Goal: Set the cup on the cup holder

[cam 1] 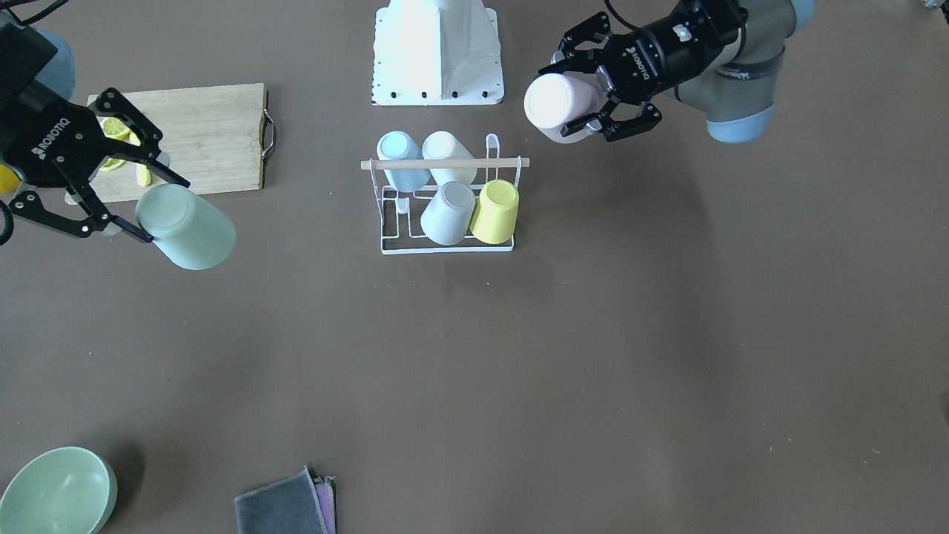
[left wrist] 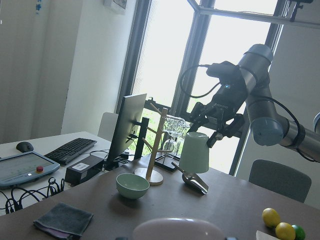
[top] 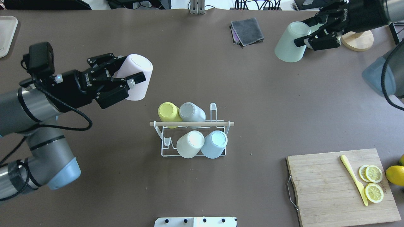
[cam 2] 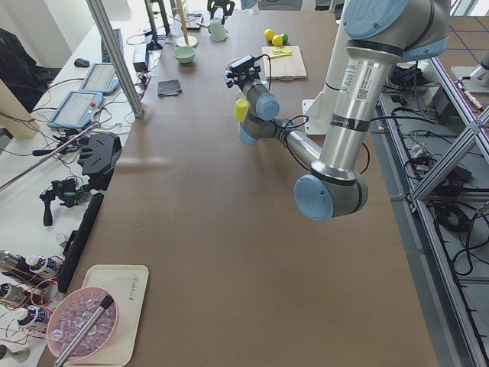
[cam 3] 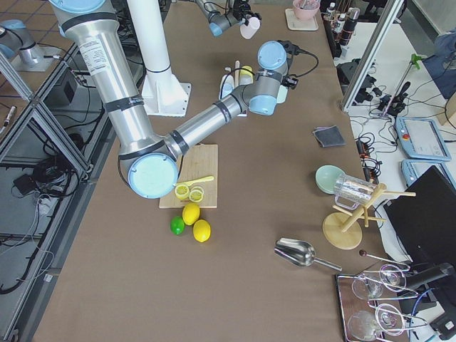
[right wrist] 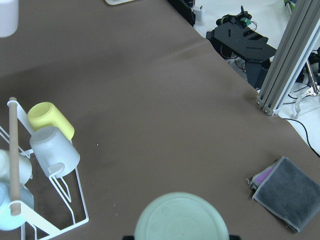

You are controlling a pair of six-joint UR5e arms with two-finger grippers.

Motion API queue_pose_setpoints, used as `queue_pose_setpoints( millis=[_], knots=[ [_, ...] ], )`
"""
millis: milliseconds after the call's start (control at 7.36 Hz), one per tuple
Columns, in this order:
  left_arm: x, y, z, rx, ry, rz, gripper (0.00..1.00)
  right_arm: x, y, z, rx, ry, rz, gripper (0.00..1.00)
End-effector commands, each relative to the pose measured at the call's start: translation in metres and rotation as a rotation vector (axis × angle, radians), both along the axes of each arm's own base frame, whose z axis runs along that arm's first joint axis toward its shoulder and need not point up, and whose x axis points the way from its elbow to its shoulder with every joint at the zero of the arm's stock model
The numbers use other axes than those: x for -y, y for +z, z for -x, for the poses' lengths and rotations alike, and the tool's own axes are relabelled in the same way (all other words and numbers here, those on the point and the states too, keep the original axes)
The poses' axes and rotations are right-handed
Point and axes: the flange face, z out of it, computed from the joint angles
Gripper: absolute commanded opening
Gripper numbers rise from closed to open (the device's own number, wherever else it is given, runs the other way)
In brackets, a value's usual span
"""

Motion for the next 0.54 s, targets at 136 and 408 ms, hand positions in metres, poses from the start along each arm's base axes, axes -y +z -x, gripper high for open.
queue_pose_setpoints(
  millis=[136,408],
  knots=[
    [-0.055,0.0,-0.045,-0.07,-0.144,0.022,0.0,-0.04,-0.041,0.101,0.154,0.049,0.031,0.0],
    [-0.092,0.032,-0.08,-0.054,-0.178,0.011,0.0,-0.066,-0.058,0.162,0.135,0.061,0.054,0.0]
  ],
)
